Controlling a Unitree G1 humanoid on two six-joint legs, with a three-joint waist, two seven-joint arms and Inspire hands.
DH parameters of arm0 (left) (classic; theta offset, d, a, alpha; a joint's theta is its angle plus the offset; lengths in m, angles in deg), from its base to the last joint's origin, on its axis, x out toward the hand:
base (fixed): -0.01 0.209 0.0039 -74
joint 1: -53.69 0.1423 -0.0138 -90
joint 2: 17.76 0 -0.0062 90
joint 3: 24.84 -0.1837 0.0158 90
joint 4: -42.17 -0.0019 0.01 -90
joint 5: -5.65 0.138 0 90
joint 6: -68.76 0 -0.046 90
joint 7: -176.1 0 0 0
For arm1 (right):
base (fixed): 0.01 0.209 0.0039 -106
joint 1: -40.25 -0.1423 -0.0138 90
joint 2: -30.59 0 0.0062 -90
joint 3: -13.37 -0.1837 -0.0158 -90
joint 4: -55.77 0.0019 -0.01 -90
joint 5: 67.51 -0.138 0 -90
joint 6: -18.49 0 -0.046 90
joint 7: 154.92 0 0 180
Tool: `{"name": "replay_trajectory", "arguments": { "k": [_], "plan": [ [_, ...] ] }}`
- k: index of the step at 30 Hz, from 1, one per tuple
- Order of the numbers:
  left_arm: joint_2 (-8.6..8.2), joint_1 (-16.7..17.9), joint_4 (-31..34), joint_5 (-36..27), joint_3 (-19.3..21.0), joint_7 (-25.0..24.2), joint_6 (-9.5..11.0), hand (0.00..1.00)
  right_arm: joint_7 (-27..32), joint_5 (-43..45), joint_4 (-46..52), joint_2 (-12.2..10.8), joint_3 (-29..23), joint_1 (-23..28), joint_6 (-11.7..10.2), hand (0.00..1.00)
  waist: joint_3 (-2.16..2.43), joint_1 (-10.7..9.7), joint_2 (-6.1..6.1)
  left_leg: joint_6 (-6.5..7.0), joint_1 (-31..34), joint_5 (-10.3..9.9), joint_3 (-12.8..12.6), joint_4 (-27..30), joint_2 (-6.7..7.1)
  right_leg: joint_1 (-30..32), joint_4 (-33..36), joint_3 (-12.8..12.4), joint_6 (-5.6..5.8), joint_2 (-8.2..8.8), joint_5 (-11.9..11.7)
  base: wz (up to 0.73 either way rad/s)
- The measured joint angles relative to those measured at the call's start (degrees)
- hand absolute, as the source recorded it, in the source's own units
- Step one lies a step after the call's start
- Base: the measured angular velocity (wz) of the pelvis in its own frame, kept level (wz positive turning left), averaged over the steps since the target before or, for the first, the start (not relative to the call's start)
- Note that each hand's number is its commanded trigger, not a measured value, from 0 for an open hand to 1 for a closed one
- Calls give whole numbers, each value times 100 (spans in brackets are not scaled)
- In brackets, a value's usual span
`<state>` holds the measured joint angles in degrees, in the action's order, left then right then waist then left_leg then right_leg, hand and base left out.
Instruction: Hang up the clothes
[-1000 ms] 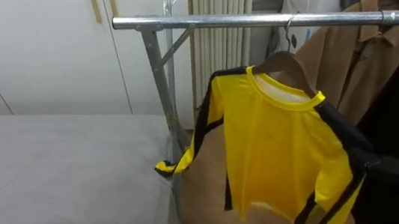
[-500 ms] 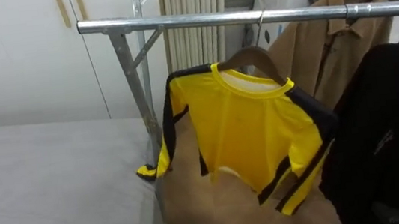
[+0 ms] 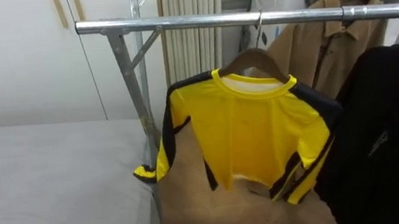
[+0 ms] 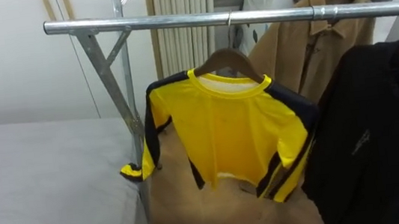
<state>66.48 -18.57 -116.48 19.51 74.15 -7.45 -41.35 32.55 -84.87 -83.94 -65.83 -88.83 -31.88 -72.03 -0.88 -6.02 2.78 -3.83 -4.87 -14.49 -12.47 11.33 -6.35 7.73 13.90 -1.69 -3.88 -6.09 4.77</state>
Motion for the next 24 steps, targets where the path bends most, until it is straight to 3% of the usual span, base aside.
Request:
{"name": "replay_trajectory", "arguments": {
  "k": [9,24],
  "plan": [
    [6,-34,-5,-1,-106,0,7,0,-410,292,-978,-24,386,-5,-36,0,-33,-8,-137,36,40,-20,1,9,5,46,12,-14,5,1,-2,0],
    [-63,-203,-280,-6,-244,0,23,0,-584,655,-1840,-95,408,-272,-66,0,-17,-5,-275,107,96,-57,106,39,104,148,96,-123,11,4,-5,-2]
  ]
}}
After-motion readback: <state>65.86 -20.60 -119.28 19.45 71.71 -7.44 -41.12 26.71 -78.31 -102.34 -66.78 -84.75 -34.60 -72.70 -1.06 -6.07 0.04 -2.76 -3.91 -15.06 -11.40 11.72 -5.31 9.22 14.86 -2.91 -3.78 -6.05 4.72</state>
